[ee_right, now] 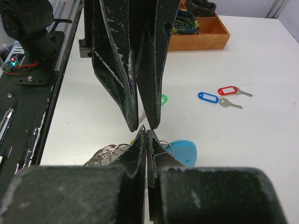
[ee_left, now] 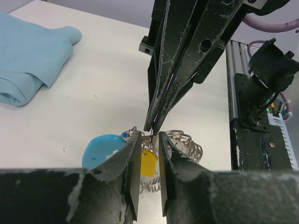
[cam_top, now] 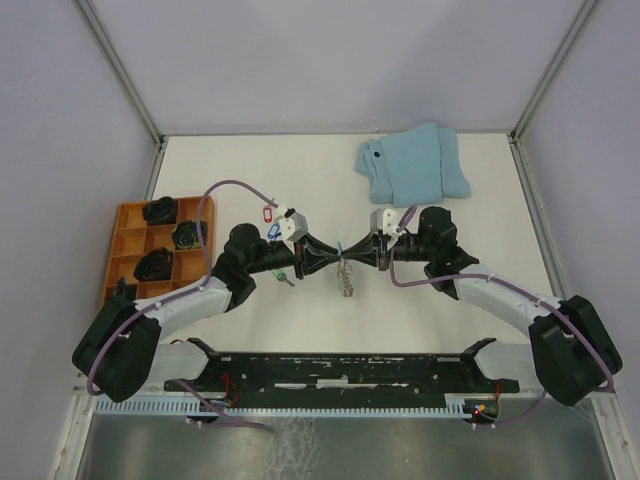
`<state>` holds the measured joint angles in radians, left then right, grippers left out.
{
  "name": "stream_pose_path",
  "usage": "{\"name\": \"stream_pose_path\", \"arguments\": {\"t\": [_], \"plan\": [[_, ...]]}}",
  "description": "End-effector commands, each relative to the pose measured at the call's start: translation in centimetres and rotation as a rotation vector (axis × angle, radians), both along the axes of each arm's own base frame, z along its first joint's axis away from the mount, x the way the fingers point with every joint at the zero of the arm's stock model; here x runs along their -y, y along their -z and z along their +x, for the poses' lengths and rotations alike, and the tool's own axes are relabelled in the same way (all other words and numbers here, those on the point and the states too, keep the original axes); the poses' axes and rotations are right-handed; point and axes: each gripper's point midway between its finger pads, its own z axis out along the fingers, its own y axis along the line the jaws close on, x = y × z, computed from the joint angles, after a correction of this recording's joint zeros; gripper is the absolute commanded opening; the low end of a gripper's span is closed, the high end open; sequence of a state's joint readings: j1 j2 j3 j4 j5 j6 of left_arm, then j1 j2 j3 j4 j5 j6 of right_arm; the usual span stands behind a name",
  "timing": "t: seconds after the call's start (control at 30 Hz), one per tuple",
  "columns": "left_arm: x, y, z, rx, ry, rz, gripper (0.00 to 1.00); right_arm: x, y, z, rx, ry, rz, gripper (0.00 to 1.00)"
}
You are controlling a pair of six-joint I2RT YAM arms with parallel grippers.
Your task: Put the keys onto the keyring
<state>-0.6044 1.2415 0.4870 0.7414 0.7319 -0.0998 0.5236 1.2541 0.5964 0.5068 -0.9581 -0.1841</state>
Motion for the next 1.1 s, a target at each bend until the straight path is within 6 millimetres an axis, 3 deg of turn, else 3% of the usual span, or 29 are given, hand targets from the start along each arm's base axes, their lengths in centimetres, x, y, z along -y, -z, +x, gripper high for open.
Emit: {"name": "stream_pose_path", "arguments": {"t": [0.0, 0.27, 0.5, 0.7, 1.0, 1.07], "plan": [[1.1, -2.5, -0.4, 0.05, 0.079, -0.046, 0.27, -0.6, -3.5, 0.5, 0.099, -0.023, 0.06, 0.01], [1.3, -1.6, -0.8, 0.01, 0.112, -0.031, 0.23, -0.6, -3.5, 0.5, 0.095, -0.019, 0.061, 0.01], [1.3, -1.1, -0.9, -0.01, 0.112, -0.013, 0.04, -0.6, -3.7, 0.5, 0.095, -0.02, 0.062, 0.01], [1.0, -0.9, -0.4, -0.095, 0.042, -0.021, 0.03, -0.5, -4.0, 0.8, 0.103, 0.001, 0.065, 0.01], [-0.8, -1.3, 0.7, -0.358, -0.21, -0.076, 0.03, 0.2, -5.0, 1.7, 0.132, 0.098, 0.065, 0.39], [-1.5, -1.1, 1.3, -0.441, -0.299, -0.073, 0.03, 0.5, -5.3, 1.9, 0.137, 0.134, 0.061, 0.43]]}}
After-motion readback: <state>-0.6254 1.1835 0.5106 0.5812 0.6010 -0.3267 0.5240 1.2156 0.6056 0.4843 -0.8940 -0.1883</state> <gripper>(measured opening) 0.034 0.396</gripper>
